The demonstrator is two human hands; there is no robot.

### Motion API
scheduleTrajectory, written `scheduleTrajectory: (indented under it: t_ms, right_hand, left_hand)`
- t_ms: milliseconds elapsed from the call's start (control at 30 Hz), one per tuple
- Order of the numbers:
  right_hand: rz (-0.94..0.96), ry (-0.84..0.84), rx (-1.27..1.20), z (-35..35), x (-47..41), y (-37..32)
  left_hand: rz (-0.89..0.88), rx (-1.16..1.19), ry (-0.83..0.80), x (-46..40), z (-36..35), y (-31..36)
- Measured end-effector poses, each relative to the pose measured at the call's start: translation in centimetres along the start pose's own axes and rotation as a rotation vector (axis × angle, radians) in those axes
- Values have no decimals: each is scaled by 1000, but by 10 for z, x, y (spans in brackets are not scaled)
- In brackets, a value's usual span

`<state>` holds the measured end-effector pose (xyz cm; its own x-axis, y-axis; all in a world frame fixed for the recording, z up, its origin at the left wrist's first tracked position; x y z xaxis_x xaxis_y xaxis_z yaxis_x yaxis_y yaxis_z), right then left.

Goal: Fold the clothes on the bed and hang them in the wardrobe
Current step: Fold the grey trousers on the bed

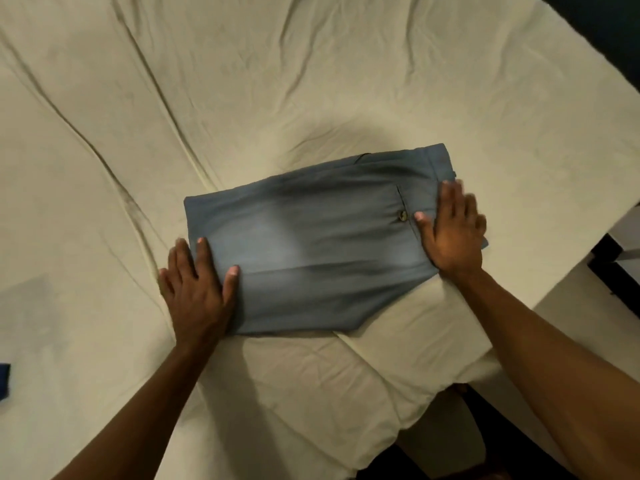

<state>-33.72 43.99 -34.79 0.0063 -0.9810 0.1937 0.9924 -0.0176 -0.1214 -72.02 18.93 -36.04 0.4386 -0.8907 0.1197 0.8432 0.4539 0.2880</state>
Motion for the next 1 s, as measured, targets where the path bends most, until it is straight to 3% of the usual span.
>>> scheduleTrajectory:
  t_ms: [67, 167, 267, 333, 467, 633, 1000]
  right_hand:
    - [-137, 22, -105, 10, -9, 11]
    - [-197, -39, -154, 25, -28, 12]
    - [-268, -224, -317, 28, -44, 22]
    - [-340, -343, -444, 23, -48, 32]
    - [-372, -563, -627, 14, -42, 35]
    - [-351, -776, -860, 7, -23, 35]
    - [-326, -548, -1210, 29, -9, 59]
  left_hand:
    - [19, 62, 19, -2, 14, 1]
    - [72, 248, 80, -11, 34, 8]
    - [440, 626, 58, -13, 28, -13]
    - [556, 721, 6, -13, 20, -21]
    - [504, 784, -56, -18, 16, -22]
    - [360, 727, 61, -17, 34, -21]
    - [-76, 451, 151, -72, 136, 61]
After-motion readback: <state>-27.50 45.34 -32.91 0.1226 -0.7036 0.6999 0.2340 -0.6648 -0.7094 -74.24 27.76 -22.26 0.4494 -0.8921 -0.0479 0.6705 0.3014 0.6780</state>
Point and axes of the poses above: each hand's wrist, its own x-axis away from the middle knuckle, its own z-axis out of the back of the hand, y = z × x, the point moved 9 cm from there along -x, towards the middle knuckle, and after that the axes turned 10 degrees about -z, right-handed, at the moved point
